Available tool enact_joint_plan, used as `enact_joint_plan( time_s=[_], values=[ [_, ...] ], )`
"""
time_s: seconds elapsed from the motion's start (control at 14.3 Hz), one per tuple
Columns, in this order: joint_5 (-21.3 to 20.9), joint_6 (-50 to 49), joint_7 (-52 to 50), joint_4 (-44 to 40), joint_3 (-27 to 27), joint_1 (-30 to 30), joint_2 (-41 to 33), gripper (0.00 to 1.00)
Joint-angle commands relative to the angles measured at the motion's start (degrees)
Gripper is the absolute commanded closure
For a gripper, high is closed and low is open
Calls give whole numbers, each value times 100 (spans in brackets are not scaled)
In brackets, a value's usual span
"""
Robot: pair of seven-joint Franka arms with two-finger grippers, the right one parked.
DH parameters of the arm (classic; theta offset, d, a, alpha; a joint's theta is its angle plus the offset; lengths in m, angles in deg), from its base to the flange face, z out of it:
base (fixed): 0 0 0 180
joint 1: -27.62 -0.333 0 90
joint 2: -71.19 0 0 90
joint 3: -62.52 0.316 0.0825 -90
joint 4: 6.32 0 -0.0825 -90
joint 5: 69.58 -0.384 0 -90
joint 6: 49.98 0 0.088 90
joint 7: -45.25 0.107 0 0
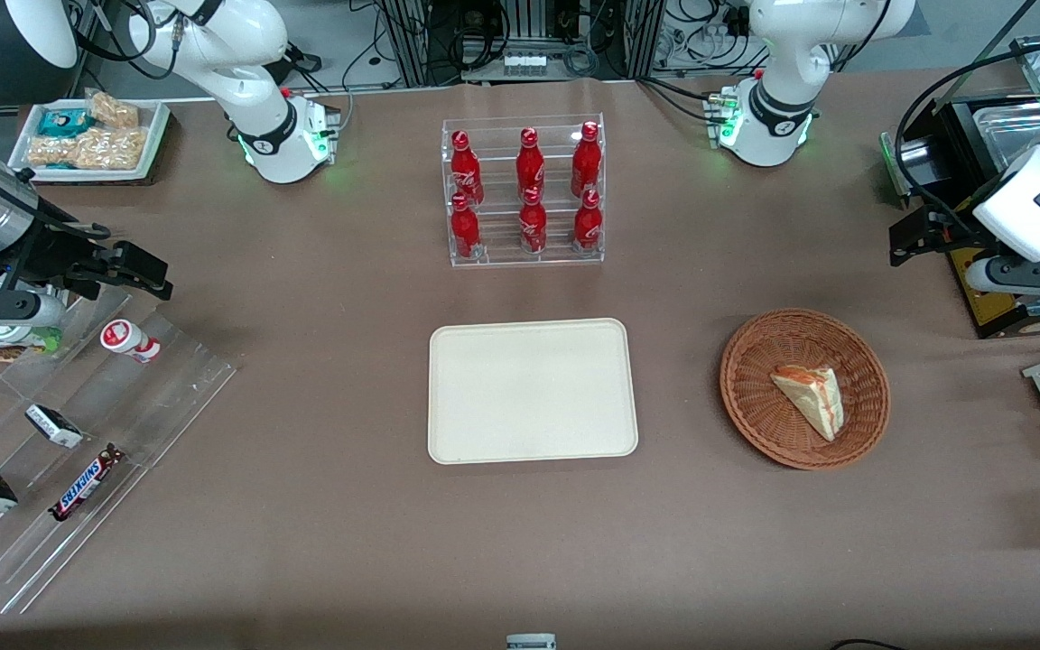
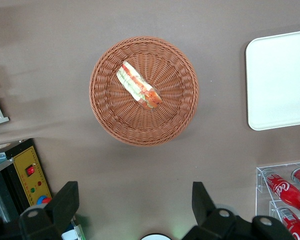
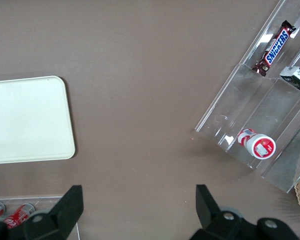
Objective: Place sandwich from basket to tray
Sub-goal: 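Move the left gripper over the wrapped sandwich in the wicker basket and lower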
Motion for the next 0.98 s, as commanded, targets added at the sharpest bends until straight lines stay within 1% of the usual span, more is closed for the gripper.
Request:
enact_joint_plan(
  time_s=[0.0, 0.49, 0.7, 0.77, 0.91],
  values=[
    [12, -7, 66, -121, -14, 19, 82, 0],
    [12, -94, 30, -94, -32, 28, 91, 0],
    [-5, -34, 30, 212, -5, -7, 91, 0],
    [-83, 11, 22, 265, -5, 1, 161, 0],
    [-163, 360, -31, 598, -14, 19, 284, 0]
  ],
)
